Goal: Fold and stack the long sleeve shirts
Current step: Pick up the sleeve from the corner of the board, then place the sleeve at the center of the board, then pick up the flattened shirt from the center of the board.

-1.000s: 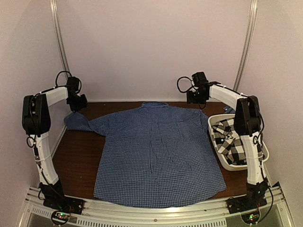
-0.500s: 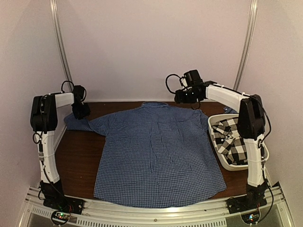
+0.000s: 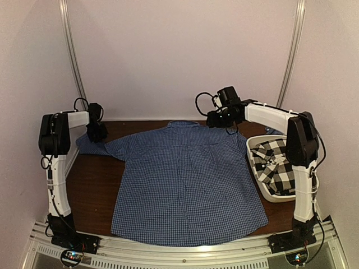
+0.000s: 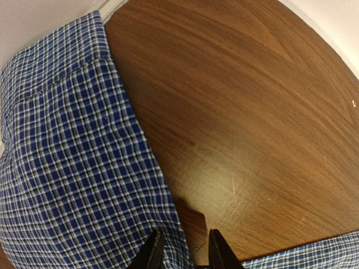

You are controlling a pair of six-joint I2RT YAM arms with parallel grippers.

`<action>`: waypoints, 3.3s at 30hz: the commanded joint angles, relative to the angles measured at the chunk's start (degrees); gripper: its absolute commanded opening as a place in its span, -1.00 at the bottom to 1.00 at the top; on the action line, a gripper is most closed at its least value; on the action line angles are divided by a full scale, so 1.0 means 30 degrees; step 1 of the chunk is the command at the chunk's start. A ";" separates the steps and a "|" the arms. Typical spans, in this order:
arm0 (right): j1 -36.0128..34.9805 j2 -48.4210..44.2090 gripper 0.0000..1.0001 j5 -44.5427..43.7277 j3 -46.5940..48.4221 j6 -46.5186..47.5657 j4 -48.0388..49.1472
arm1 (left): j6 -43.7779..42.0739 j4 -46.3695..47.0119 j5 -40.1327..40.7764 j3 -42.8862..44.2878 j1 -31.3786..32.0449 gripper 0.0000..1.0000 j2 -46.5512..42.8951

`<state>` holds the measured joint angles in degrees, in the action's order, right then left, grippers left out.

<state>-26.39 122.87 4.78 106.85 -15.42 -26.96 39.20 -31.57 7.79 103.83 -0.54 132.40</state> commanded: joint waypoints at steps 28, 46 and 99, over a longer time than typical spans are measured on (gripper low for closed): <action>-0.0953 -0.4759 0.19 -0.0281 -0.6592 -0.0163 0.3005 | -0.4388 0.8488 -0.1583 -1.3803 1.0140 -0.96 -1.1439; -0.4147 -0.1404 0.30 0.3179 -0.4007 0.0456 0.3186 | -0.2544 0.7780 -0.3837 -1.5663 1.0315 -0.33 -1.4138; -0.8312 0.4697 -0.57 -0.1504 0.1594 -0.1559 0.0629 | 1.2174 -0.3069 -0.0508 -2.5742 1.8434 -0.05 -2.3891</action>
<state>-51.00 136.62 2.42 108.57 -20.86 -23.94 73.30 -40.93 6.63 27.31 53.21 60.14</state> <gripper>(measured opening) 0.252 0.486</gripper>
